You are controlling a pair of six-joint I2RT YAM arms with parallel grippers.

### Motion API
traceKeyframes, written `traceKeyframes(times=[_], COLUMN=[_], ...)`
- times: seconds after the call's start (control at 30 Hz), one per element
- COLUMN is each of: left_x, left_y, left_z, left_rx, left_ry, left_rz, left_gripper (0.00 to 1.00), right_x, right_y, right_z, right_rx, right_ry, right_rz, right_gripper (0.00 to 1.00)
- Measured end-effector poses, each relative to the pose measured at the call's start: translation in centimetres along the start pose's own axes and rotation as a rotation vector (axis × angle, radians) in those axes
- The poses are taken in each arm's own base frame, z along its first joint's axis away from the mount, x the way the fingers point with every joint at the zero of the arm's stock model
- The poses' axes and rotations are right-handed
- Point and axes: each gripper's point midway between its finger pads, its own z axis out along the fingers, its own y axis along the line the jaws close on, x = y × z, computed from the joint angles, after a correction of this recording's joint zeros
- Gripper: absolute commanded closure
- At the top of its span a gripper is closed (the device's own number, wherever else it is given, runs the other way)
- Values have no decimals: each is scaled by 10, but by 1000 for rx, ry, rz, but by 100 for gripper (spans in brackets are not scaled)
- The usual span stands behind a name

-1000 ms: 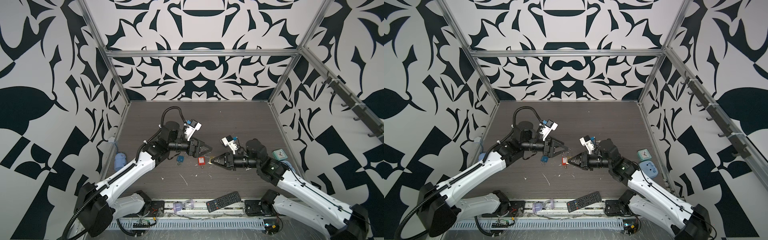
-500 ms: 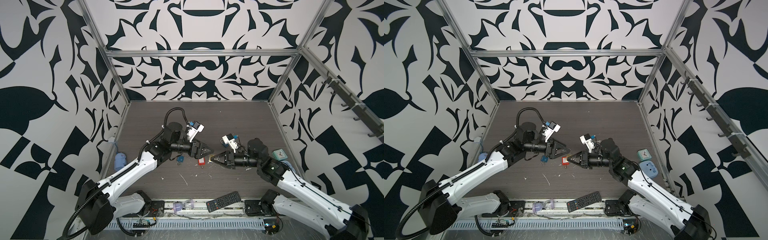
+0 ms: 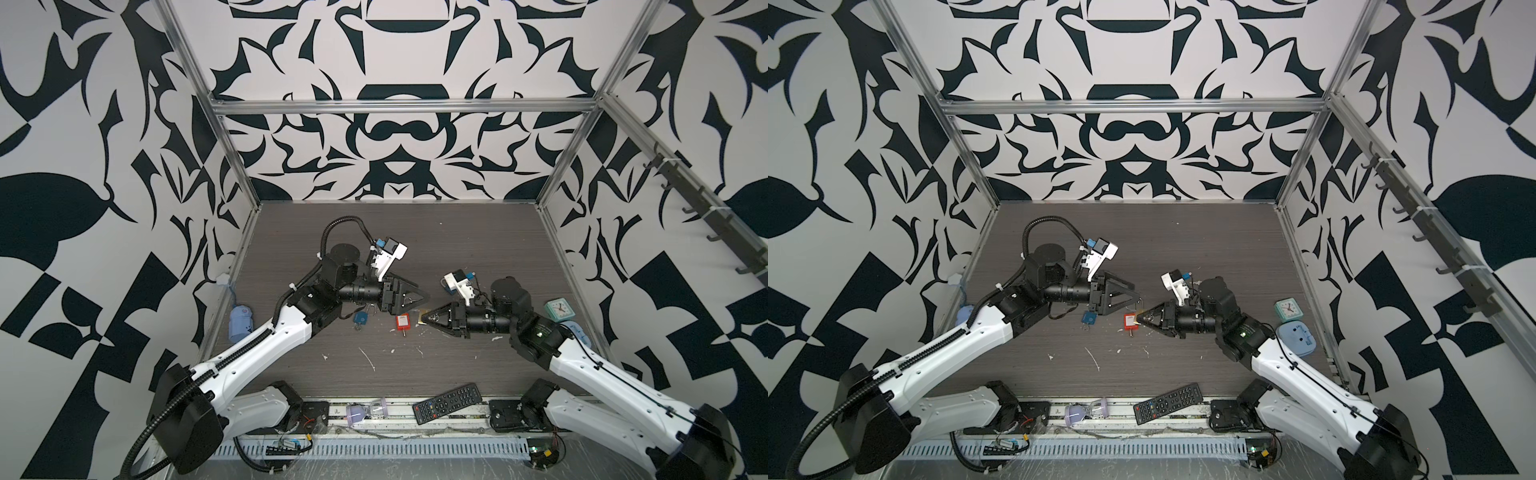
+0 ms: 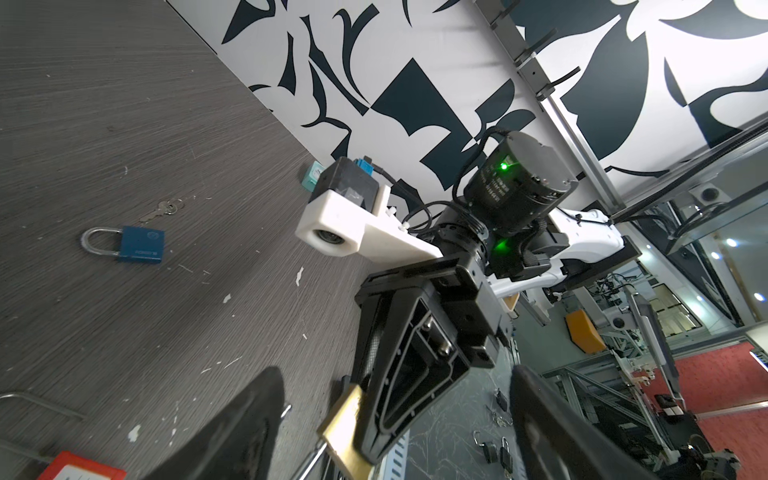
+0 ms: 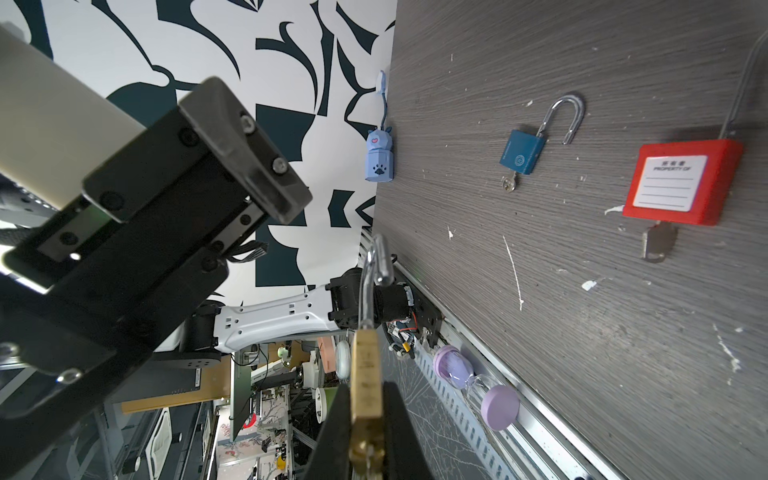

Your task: Lock with the key

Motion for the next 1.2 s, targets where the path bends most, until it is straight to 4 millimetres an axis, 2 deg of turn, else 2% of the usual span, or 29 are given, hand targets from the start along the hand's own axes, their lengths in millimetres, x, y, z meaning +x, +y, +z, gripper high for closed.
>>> traceKeyframes(times=[0.47, 0.67, 0.9, 1.1, 1.2], left_x=[17, 21, 36, 36, 35], left_y=[15, 16, 22, 21, 21], left_z=[10, 13, 13, 10, 10], left_rx=[25, 53, 63, 61, 58], left_ry=[25, 30, 45, 32, 26], left_rz=[-63, -82, -135, -139, -140], left_gripper=[14, 28, 43, 51, 51], right_x=[-6, -10, -23, -23, -23], right_y=[9, 17, 22, 21, 22], right_z=[-1, -10, -23, -26, -26], right_rx=[-35, -55, -73, -83, -91], right_ry=[-22, -53, -115, -118, -120], right_rz=[-33, -54, -69, -76, -76], right_gripper=[100, 100, 100, 100, 100])
